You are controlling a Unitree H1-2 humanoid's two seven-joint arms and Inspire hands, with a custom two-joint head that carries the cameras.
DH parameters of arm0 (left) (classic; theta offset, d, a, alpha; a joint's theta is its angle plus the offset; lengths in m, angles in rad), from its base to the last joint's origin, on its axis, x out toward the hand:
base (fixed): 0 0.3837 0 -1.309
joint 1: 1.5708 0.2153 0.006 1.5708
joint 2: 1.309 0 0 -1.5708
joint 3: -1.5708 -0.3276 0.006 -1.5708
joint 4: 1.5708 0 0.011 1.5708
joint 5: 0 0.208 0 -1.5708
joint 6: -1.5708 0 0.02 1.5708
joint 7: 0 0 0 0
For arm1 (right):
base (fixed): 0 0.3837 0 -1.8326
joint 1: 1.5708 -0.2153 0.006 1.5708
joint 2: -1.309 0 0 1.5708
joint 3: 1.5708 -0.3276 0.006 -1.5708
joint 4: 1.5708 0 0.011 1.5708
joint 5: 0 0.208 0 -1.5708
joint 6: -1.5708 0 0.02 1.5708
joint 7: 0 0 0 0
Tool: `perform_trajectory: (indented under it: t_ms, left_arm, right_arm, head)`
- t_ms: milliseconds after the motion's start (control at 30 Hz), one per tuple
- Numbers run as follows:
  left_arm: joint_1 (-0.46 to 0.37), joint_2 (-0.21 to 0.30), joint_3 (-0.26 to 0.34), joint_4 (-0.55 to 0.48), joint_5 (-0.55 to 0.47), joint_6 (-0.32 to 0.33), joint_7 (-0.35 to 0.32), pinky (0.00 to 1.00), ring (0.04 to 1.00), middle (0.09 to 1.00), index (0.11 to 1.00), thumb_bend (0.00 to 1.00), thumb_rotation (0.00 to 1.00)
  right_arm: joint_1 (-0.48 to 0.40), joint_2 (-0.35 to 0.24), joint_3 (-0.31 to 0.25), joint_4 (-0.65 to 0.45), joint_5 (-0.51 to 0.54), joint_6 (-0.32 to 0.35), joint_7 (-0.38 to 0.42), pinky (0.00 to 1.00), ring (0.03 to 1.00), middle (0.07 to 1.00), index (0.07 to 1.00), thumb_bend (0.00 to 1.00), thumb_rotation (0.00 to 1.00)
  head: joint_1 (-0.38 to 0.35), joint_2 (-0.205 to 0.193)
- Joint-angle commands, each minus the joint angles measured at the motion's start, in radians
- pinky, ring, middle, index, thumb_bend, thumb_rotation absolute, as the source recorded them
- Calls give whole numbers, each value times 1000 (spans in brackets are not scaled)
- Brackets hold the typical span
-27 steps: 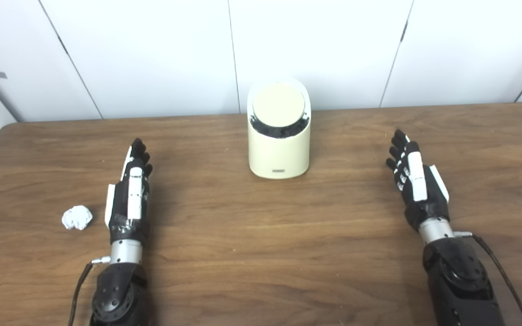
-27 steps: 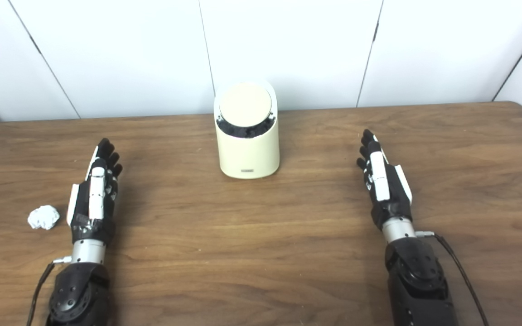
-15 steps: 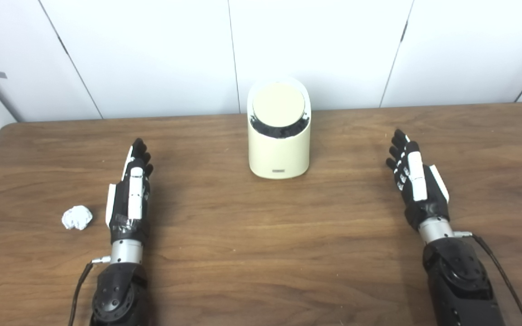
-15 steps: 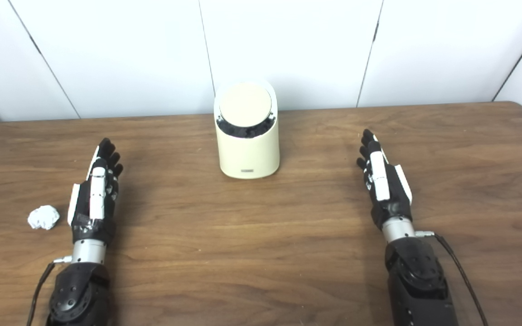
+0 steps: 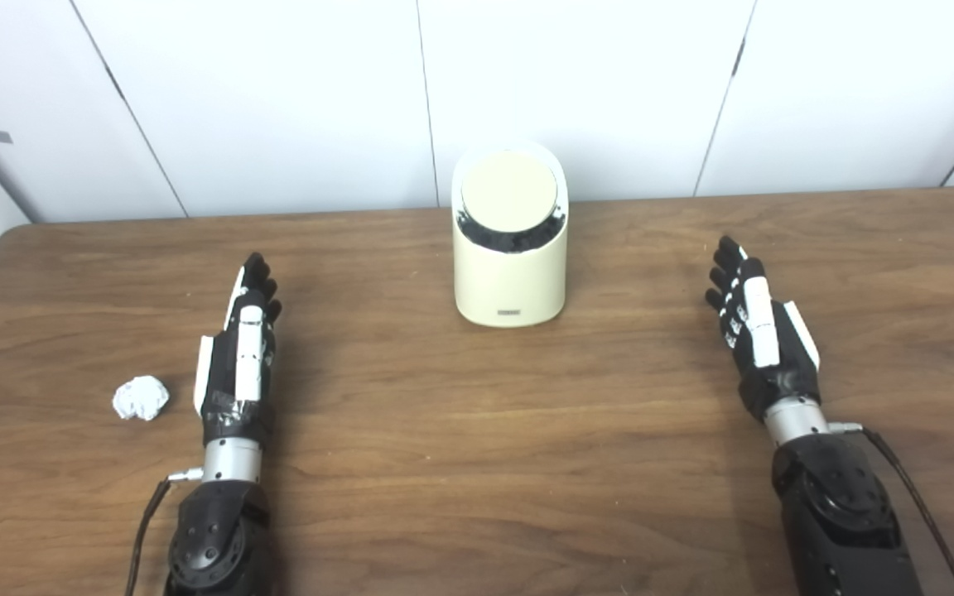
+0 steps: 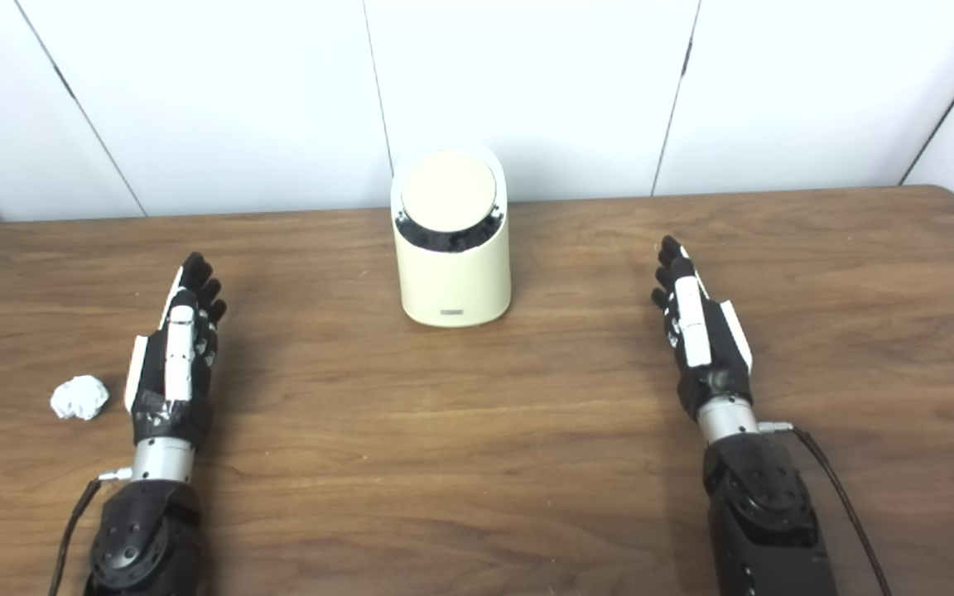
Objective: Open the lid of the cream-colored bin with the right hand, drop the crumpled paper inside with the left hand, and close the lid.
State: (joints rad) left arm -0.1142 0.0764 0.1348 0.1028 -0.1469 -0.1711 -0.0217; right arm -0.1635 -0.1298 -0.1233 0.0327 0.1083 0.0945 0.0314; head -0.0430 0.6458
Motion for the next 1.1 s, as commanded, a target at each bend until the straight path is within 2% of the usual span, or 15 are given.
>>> perform_trajectory:
  t_ms: [0,367,567,733,1067]
  left_arm:
    - [34,-9,-11,31,9,-23,-6,1000,1000,996,1000,322,902]
    - [54,-27,-25,7,53,3,17,1000,1000,999,1000,321,867]
    - [53,-28,-26,26,58,-19,15,1000,1000,996,999,316,783]
    - [57,-32,-25,29,60,-26,20,1000,1000,995,989,301,794]
    - [59,-44,-28,23,66,-22,28,1000,1000,986,987,311,745]
  right_arm:
    - [-19,0,-3,-19,0,-17,-4,998,975,976,955,476,1000]
    - [-7,-13,-13,-23,3,-36,2,999,972,974,959,516,1000]
    - [-12,-20,-22,-9,16,-58,11,985,971,973,965,515,1000]
    - [-21,-24,-25,-2,31,-68,22,998,982,983,974,532,1000]
    - [-72,-60,-21,9,6,-77,21,1000,993,993,981,540,1000]
  head:
    - [-2,-5]
    - [-34,-41]
    - [-30,-56]
    - [-28,-62]
    - [-15,-69]
